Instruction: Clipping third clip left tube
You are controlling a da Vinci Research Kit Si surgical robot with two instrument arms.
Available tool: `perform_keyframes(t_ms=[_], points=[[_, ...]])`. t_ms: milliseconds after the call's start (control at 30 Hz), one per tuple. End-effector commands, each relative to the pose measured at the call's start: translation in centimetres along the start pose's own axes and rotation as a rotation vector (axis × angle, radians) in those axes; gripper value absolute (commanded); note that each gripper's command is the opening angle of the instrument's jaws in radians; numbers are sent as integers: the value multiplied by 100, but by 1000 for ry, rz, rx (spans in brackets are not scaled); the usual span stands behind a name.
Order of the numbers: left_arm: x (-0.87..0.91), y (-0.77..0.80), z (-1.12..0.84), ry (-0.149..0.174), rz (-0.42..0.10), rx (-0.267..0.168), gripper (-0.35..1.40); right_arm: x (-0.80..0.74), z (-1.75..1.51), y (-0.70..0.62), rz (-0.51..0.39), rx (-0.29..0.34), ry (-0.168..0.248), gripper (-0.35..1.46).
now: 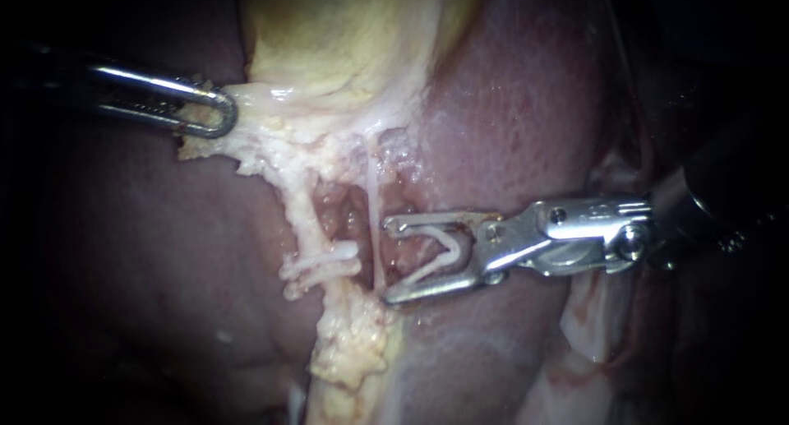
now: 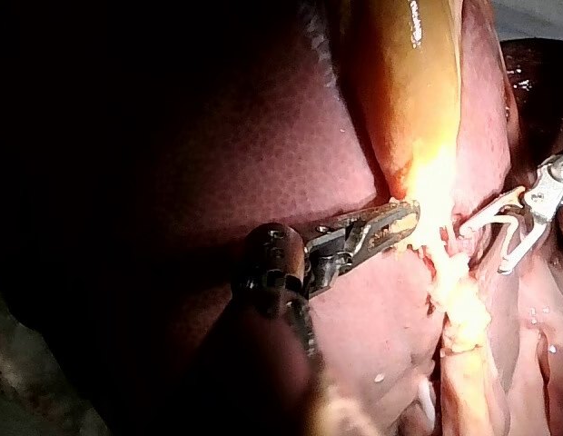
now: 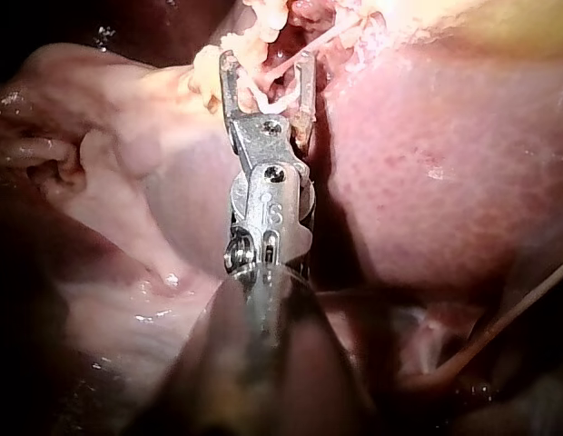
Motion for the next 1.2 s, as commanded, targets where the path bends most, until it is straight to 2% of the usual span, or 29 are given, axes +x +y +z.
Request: perform_keyframes(t_ms=[33,267,633,800,1200], points=[[0,0,0,0,0,0,-35,1,-1,-1,1,-1,4,50],[0,1,0,0,0,0,-35,10,3,-5,37,6,40,50],[0,1,0,0,0,0,-35,18,20,-2,82,51,94,50],[0,1,0,0,0,0,-35,18,27,4,83,47,100,50],[-1,1,0,0,0,1,-35,4,31,26,91,42,101,50]])
